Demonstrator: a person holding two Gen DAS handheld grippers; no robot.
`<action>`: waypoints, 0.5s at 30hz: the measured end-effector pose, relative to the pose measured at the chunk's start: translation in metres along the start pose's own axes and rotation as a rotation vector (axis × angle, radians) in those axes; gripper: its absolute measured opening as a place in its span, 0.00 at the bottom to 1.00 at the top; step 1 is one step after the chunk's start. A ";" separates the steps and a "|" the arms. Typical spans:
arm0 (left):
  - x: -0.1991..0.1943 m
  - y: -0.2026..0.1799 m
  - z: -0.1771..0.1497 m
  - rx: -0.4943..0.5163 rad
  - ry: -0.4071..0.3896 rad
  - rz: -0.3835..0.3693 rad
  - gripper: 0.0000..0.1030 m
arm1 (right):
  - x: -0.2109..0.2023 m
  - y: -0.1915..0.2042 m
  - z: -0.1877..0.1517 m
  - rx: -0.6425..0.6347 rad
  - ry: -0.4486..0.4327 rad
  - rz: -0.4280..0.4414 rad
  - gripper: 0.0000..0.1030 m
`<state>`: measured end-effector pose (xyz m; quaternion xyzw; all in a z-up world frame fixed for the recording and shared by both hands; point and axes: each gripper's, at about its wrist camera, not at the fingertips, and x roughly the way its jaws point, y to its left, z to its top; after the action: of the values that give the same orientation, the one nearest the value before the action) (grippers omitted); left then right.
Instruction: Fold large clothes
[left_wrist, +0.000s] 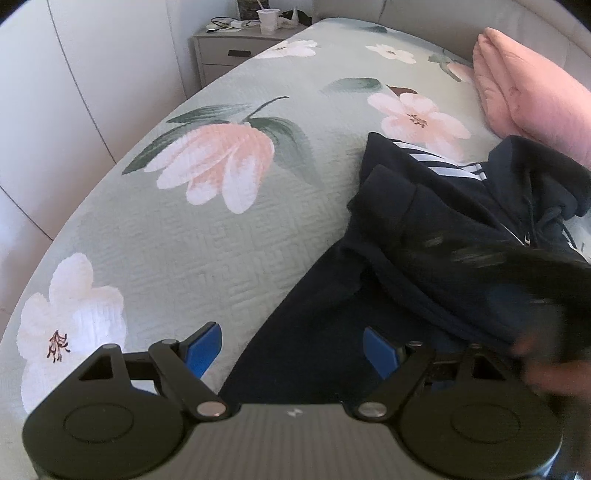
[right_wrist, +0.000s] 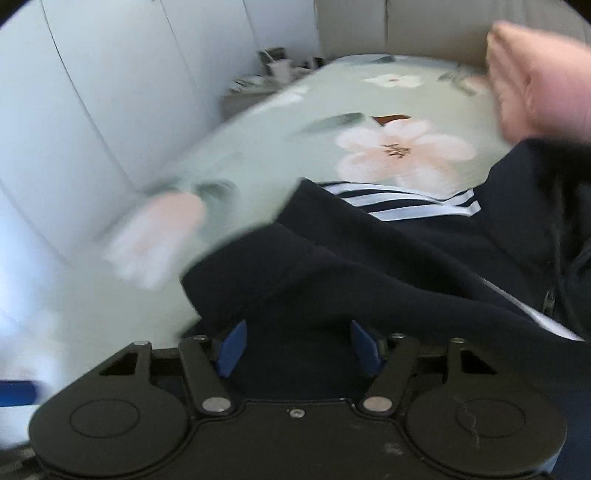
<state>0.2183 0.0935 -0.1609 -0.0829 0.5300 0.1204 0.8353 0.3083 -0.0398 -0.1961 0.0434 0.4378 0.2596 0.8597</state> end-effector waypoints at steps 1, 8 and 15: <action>0.001 -0.002 -0.001 0.005 0.002 -0.003 0.83 | -0.012 -0.013 0.005 0.038 -0.019 0.035 0.77; 0.005 -0.016 -0.005 0.031 0.003 0.009 0.83 | -0.112 -0.135 0.017 0.149 -0.101 -0.411 0.85; 0.014 -0.038 -0.013 0.088 -0.007 0.040 0.83 | -0.106 -0.216 -0.031 0.165 0.075 -0.651 0.32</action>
<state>0.2239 0.0557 -0.1785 -0.0353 0.5335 0.1138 0.8374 0.3219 -0.2820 -0.2030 -0.0390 0.4795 -0.0633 0.8744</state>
